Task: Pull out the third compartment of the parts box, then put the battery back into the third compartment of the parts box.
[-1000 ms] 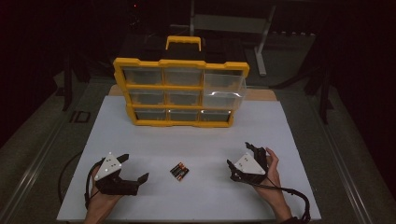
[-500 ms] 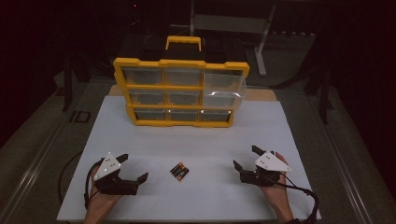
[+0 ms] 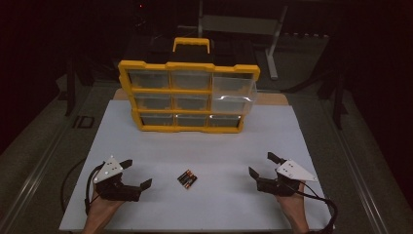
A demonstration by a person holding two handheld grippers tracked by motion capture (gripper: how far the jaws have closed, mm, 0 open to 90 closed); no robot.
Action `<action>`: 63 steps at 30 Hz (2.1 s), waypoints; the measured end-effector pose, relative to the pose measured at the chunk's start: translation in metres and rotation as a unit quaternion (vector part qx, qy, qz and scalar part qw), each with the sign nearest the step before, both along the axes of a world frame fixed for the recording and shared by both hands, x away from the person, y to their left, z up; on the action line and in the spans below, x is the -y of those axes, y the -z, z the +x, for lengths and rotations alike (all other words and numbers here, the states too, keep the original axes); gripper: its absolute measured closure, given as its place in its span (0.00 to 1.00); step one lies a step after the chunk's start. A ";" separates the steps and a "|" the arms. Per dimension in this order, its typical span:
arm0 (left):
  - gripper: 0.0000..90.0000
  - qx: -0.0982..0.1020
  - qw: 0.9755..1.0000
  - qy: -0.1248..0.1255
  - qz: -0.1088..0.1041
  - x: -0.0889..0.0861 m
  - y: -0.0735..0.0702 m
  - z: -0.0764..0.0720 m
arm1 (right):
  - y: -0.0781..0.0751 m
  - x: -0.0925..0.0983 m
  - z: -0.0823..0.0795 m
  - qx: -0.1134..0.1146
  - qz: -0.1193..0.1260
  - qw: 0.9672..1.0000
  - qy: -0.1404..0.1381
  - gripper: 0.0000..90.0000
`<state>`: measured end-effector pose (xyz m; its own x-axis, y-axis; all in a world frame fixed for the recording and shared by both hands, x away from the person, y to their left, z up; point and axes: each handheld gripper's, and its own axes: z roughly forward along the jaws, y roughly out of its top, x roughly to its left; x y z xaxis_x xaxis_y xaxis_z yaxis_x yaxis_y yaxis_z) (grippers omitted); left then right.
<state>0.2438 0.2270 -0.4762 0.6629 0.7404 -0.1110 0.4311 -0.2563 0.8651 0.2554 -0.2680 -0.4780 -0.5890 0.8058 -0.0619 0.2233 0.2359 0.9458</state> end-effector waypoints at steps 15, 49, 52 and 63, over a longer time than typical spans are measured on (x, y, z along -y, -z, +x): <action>0.00 0.009 0.999 0.032 0.026 0.008 -0.023 0.016 | 0.002 0.010 0.005 0.010 0.013 1.000 0.018 0.14; 0.00 -0.013 0.998 0.054 0.039 0.030 -0.044 0.057 | 0.002 0.011 0.006 0.005 0.027 0.999 0.017 0.15; 0.00 -0.016 0.997 0.055 0.043 0.033 -0.044 0.059 | 0.002 0.012 0.006 0.008 0.029 0.999 0.019 0.15; 0.00 -0.039 0.994 0.067 0.071 0.054 -0.042 0.069 | 0.001 0.015 0.006 0.013 0.036 0.999 0.029 0.15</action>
